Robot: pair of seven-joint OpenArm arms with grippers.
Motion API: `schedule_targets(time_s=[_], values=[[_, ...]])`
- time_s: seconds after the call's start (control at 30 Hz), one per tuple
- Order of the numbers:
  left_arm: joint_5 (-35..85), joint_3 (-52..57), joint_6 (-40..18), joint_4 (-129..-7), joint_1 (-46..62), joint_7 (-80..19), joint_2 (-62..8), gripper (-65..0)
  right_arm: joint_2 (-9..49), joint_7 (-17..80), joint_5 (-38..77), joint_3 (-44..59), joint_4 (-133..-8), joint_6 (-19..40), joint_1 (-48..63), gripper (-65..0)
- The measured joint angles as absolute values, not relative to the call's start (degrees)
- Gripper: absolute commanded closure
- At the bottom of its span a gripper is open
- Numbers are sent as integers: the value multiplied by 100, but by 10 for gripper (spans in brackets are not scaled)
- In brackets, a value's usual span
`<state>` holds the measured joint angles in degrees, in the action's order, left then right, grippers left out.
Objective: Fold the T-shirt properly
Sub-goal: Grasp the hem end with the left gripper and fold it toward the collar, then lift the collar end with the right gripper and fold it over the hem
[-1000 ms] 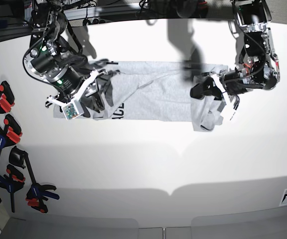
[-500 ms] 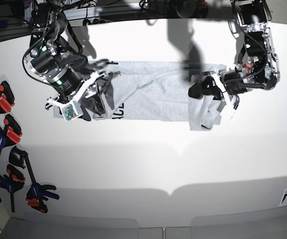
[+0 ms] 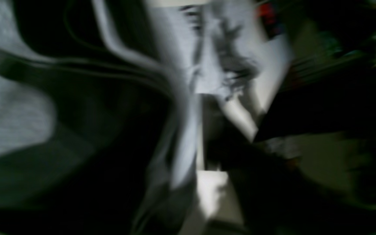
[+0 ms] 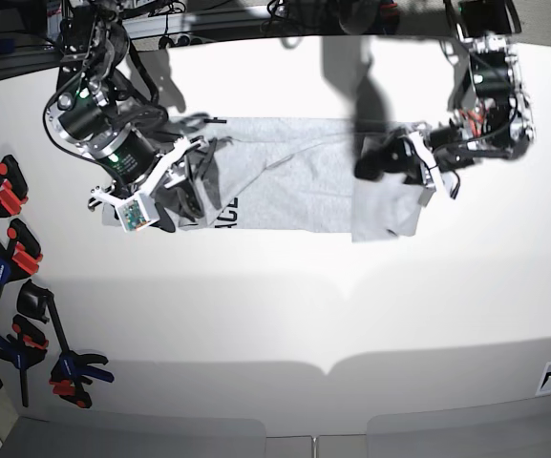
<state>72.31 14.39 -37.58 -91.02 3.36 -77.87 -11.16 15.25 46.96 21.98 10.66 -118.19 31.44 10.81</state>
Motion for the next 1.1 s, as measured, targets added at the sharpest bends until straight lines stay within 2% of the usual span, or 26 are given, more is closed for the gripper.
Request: schedule_targets(time_s=[0.07,0.13,0.33,0.5,0.57,0.63,0.8,0.87,1.0,1.1], values=[[7400,1313,-3754,-9102,429,-7765,-1111,-383,1522,4687,2416,1063,-11819,3146,1079,-348],[7472,1229,-3756,-9102,425,-7688,-1114,-447,1522,4694,2434,1063,-11819,3144,1033,-376],[7522,1205,-3752,-9102,423,-6805,-1116,-445,1522,4698,2499,1066,-11819,3144,766,-381],[7520,1205,-3754,-9102,425,-6707,-1114,-445,1522,4716,2495,1066,-11819,3144,585,-381],[7522,1205,-3754,-9102,425,-6705,-1116,-445,1522,5048,2512,1066,-11821,3140,519,-381],[7520,1205,-3754,-9102,425,-6707,-1114,-445,1522,5551,2523,1061,-11824,2751,473,-382],[7520,1205,-3754,-9102,425,-6709,-1114,-445,1522,6090,1730,1063,-11826,2532,506,-382],[7520,1205,-3754,-9102,425,-6764,-1116,-445,1509,6377,945,1090,-11824,2209,513,-381],[7520,1205,-3754,-9102,425,-6949,-1114,-445,1507,6158,709,1879,-11646,1833,502,-381],[7520,1205,-3754,-9102,425,-6967,-1116,-445,1509,6412,1149,2786,-11220,2193,493,-381]])
